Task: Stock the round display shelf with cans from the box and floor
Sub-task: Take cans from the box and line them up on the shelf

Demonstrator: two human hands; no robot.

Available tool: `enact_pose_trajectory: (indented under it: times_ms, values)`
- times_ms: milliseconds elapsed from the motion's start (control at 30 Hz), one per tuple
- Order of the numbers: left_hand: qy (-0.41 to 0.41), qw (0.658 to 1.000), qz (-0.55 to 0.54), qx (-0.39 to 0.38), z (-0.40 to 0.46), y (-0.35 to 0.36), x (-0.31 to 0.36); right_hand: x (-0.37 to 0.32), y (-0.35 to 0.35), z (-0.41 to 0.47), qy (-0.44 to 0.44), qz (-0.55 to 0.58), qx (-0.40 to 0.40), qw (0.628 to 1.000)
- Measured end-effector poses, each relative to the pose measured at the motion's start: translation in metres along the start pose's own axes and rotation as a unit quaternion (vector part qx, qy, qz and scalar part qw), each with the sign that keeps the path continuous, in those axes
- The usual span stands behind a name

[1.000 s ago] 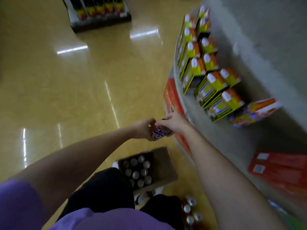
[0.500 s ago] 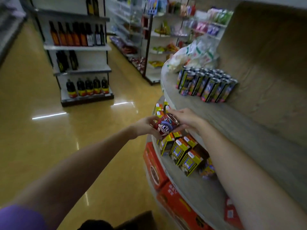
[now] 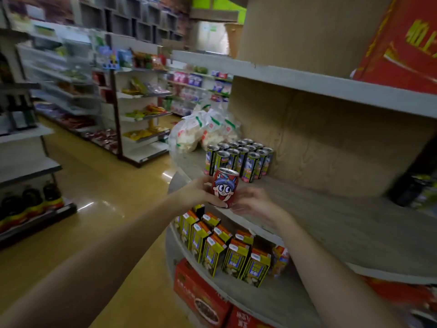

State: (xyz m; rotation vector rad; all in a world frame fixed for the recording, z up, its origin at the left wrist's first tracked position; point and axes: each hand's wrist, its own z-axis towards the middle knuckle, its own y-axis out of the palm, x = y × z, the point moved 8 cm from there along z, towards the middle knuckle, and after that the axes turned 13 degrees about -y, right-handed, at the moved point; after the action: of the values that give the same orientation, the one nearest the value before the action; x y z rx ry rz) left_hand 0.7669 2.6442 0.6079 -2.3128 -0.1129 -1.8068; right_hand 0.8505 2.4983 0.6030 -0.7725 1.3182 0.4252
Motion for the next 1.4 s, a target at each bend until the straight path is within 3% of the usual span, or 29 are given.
enact_pose_trajectory:
  times_ms: [300, 433, 667, 867, 1000, 1133, 1400]
  values:
    - [0.031, 0.995, 0.049, -0.079, 0.006, -0.03, 0.048, -0.033, 0.025, -0.002, -0.082, 0.018, 0.112, 0.99]
    - [0.048, 0.99, 0.076, -0.113, 0.025, -0.016, 0.068, -0.047, -0.002, 0.001, -0.098, -0.013, 0.178, 0.979]
    - [0.031, 0.975, 0.024, -0.218, 0.074, 0.044, 0.096, -0.041, -0.078, -0.008, -0.104, -0.051, 0.261, 0.958]
    - [0.035, 0.979, 0.082, -0.181, 0.141, 0.068, 0.117, -0.013, -0.132, 0.026, -0.1, -0.064, 0.269, 0.956]
    - [0.05, 0.969, 0.158, -0.185, 0.192, 0.091, 0.134, 0.026, -0.167, 0.067, -0.079, -0.041, 0.274, 0.958]
    - [0.044, 0.961, 0.232, -0.142, 0.254, 0.111, 0.148, 0.065, -0.205, 0.105, -0.065, -0.04, 0.3, 0.951]
    - [0.043, 0.904, 0.417, -0.087, 0.343, 0.136, 0.144, 0.126, -0.245, 0.159, -0.049, -0.058, 0.312, 0.947]
